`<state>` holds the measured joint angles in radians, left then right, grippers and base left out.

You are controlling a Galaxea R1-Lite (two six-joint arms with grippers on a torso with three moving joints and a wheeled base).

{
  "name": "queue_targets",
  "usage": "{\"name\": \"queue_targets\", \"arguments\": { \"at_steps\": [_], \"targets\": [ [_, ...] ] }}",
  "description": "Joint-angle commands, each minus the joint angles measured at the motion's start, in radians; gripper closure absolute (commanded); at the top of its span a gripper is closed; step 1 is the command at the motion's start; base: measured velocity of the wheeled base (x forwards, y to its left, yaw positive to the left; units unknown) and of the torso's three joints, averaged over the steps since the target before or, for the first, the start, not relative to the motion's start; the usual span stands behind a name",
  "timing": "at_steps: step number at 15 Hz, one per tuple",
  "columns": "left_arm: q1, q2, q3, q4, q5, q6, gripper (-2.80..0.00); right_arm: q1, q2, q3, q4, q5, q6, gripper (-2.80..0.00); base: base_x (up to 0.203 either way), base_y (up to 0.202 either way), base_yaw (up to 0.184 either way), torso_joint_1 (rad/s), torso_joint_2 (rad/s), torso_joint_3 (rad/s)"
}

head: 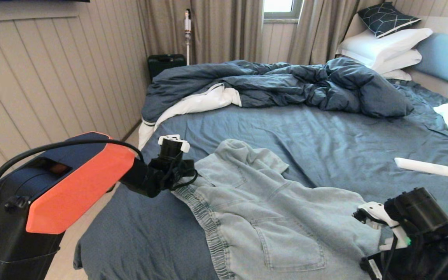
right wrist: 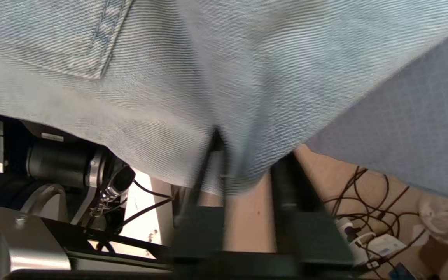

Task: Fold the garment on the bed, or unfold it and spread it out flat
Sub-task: Unford the blue shorts

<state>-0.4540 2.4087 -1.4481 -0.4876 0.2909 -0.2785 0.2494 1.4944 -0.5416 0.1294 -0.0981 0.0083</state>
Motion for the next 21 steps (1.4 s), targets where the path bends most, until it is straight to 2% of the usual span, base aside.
{"name": "queue_targets", "arguments": {
  "at_steps": [1, 5, 9, 13, 18, 19, 21],
  "targets": [
    [0.000, 0.000, 0.002, -0.003, 0.002, -0.001, 0.00, 0.001, 0.023, -0.009, -0.005, 0.000, -0.004, -2.80, 0.000, 0.000, 0.000, 0.000, 0.00, 0.000],
    [0.000, -0.002, -0.001, -0.002, 0.002, -0.001, 0.00, -0.024, -0.020, -0.049, -0.007, 0.007, -0.018, -2.80, 0.000, 0.000, 0.000, 0.000, 0.00, 0.000],
    [0.002, -0.013, -0.006, 0.000, 0.002, -0.001, 0.00, -0.037, -0.091, -0.146, -0.007, 0.070, -0.015, -2.80, 0.000, 0.000, 0.000, 0.000, 0.00, 0.000],
    [0.000, -0.014, -0.002, -0.002, 0.002, -0.001, 0.00, -0.039, 0.106, -0.281, -0.019, 0.063, -0.001, -2.80, 0.000, 0.000, 0.000, 0.000, 0.00, 0.000],
    [0.000, -0.013, 0.006, -0.002, 0.002, -0.001, 0.00, -0.031, 0.416, -0.510, -0.056, 0.000, 0.025, -2.80, 0.000, 0.000, 0.000, 0.000, 0.00, 0.000],
    [0.000, -0.013, 0.006, -0.002, 0.002, -0.001, 0.00, -0.028, 0.443, -0.548, -0.058, -0.016, 0.026, 0.00, 0.000, 0.000, 0.000, 0.000, 0.00, 0.000],
    [0.000, -0.013, 0.003, 0.000, 0.002, -0.001, 0.00, -0.028, 0.462, -0.578, -0.059, -0.026, 0.019, 0.00, 0.000, 0.000, 0.000, 0.000, 0.00, 0.000]
  ]
}}
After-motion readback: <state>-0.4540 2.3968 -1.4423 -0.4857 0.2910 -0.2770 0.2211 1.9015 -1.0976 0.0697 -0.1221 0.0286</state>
